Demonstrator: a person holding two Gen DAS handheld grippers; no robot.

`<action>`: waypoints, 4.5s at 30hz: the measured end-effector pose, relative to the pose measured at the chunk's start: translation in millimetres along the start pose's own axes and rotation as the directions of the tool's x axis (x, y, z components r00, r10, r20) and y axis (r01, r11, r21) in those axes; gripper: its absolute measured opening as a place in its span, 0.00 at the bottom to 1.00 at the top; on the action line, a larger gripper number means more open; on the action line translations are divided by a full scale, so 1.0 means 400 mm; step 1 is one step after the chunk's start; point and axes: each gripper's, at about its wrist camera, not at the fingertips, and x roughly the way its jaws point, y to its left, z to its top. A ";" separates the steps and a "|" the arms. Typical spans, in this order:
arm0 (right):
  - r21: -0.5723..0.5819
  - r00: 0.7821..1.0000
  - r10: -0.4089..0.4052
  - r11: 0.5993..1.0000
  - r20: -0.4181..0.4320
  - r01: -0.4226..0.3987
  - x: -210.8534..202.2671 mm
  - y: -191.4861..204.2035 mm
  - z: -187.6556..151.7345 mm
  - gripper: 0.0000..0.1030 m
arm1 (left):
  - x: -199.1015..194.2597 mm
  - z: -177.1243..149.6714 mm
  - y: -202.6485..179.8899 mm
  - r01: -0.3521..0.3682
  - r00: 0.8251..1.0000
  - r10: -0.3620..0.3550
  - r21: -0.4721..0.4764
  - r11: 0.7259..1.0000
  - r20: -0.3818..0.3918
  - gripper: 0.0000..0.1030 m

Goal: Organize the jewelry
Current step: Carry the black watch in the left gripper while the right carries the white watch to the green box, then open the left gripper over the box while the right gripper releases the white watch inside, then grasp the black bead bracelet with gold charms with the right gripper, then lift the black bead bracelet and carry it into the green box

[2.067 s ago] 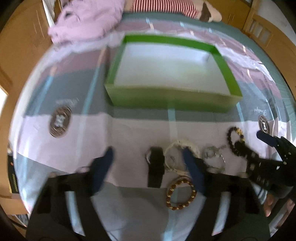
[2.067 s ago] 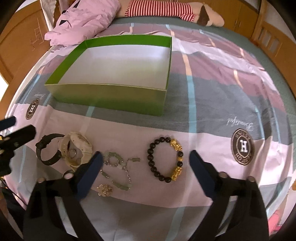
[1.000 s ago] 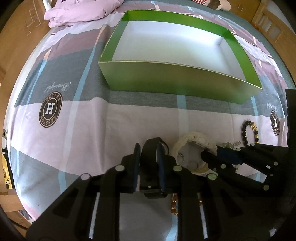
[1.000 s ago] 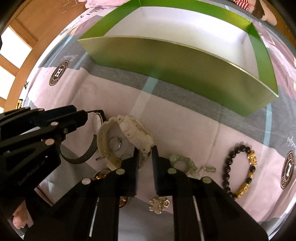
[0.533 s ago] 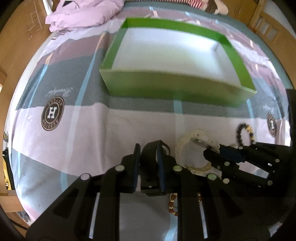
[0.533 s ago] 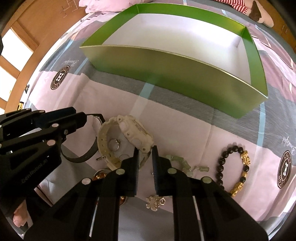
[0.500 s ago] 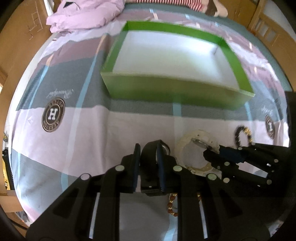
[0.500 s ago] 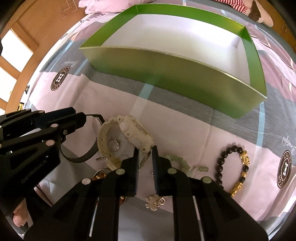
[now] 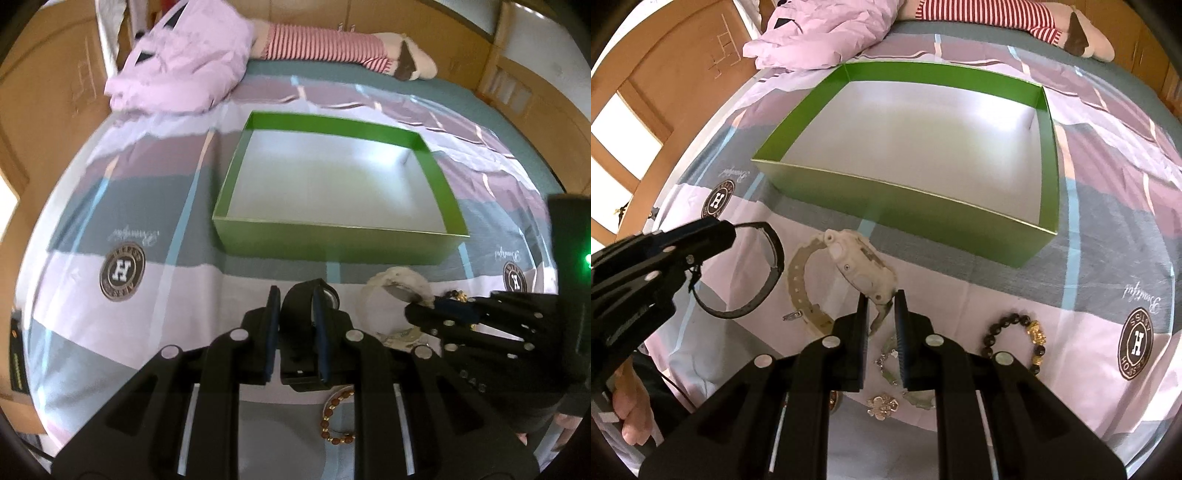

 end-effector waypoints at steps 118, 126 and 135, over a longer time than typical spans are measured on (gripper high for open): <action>0.081 0.982 -0.115 0.989 -0.148 0.128 0.104 -0.162 -0.074 0.11 | 0.305 -0.041 -0.052 0.091 0.910 -0.048 0.086 0.992 -0.413 0.18; 0.114 0.992 -0.084 0.989 -0.099 0.095 0.051 -0.217 -0.076 0.10 | 0.280 -0.021 -0.024 0.091 0.916 -0.061 0.057 0.994 -0.397 0.18; 0.124 0.984 -0.122 0.983 -0.128 0.138 0.070 -0.226 -0.069 0.23 | 0.297 -0.047 -0.035 0.087 0.909 -0.049 0.073 0.994 -0.414 0.18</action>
